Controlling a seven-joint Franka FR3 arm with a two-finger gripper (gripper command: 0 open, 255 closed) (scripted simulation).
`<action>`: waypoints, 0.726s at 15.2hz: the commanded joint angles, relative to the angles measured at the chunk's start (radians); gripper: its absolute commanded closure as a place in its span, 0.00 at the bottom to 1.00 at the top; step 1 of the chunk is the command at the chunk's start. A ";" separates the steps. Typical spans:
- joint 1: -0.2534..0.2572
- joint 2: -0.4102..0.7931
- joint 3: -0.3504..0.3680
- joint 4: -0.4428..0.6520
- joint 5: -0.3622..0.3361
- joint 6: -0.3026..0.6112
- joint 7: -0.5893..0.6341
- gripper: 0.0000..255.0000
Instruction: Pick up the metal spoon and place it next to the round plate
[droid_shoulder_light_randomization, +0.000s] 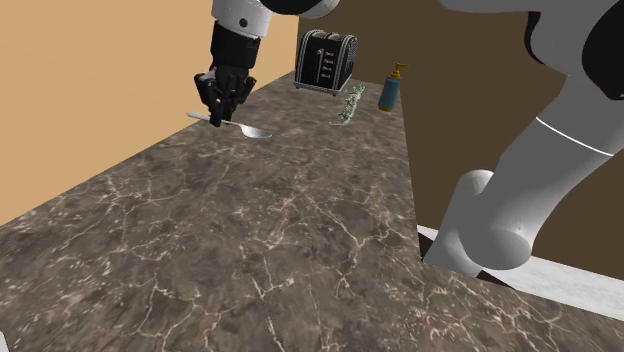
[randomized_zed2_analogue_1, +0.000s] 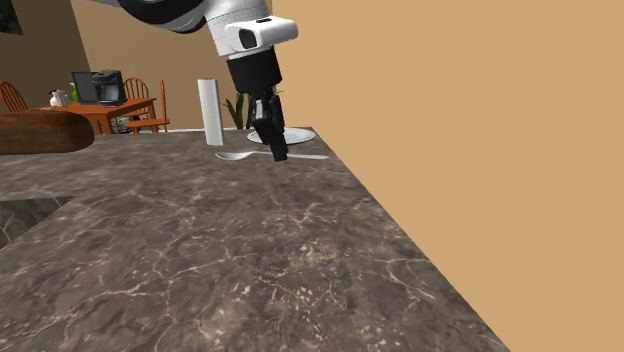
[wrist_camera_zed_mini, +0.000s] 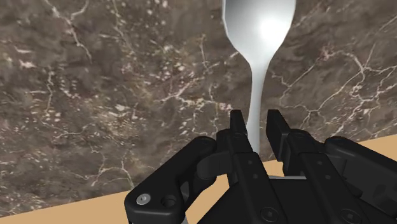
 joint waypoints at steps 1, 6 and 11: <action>0.018 -0.021 0.027 -0.022 -0.001 0.005 0.046 1.00; 0.061 -0.061 0.100 -0.057 -0.005 0.010 0.163 1.00; 0.102 -0.077 0.180 -0.064 -0.012 0.009 0.287 1.00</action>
